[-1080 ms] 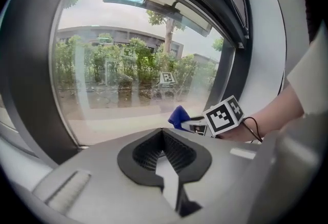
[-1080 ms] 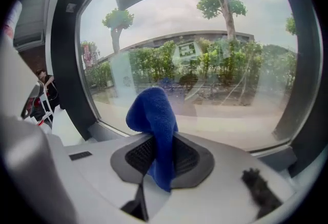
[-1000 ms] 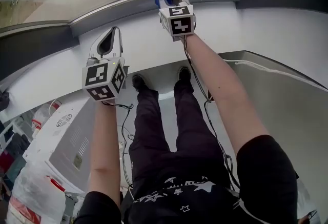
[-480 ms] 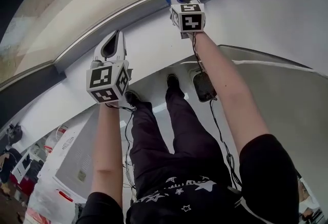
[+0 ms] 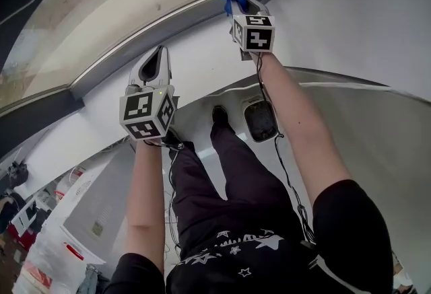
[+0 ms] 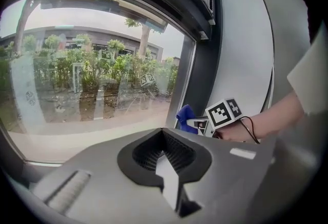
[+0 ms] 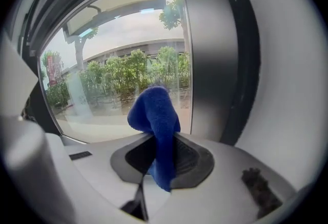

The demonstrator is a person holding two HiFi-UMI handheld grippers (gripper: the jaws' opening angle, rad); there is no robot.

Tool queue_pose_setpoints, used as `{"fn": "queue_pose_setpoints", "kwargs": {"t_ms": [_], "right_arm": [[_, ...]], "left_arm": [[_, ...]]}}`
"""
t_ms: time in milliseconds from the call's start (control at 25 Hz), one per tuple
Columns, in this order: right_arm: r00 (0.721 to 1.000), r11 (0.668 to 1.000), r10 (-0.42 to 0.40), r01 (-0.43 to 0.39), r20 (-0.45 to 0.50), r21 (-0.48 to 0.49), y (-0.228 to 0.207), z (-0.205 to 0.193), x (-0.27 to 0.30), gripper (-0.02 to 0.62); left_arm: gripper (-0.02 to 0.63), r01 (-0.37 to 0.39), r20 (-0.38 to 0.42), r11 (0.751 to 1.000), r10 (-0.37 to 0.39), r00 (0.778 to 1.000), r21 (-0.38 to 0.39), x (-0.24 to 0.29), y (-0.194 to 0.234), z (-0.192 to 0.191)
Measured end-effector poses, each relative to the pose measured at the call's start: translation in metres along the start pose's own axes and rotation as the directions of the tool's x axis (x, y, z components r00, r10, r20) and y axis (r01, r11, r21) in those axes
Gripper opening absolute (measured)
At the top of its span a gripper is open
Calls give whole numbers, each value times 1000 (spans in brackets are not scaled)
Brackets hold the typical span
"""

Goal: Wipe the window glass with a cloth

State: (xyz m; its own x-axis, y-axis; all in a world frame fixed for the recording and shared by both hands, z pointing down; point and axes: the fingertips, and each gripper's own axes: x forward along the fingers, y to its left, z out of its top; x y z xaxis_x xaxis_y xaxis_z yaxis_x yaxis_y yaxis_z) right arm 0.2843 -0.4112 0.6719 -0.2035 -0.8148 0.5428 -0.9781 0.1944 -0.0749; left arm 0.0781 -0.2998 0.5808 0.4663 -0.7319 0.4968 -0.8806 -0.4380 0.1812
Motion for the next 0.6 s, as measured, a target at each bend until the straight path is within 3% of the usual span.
{"fn": "queue_pose_setpoints", "kwargs": {"t_ms": [320,480,600], "right_arm": [[997,995,66,-68,36,66,41,6,-45,74],[996,987,91,-94,25,133,72,-5,-77,74],[992,984,126,-126,12,125,101,-8,-98,74]], "left_arm": [[9,-112,6,991,113,994,-67,-72,20,-8],[9,-133,-2,987,133,991,-96,-112,20,-14],[9,-148,23,983,152,988,-110,-142,20,-10]]}}
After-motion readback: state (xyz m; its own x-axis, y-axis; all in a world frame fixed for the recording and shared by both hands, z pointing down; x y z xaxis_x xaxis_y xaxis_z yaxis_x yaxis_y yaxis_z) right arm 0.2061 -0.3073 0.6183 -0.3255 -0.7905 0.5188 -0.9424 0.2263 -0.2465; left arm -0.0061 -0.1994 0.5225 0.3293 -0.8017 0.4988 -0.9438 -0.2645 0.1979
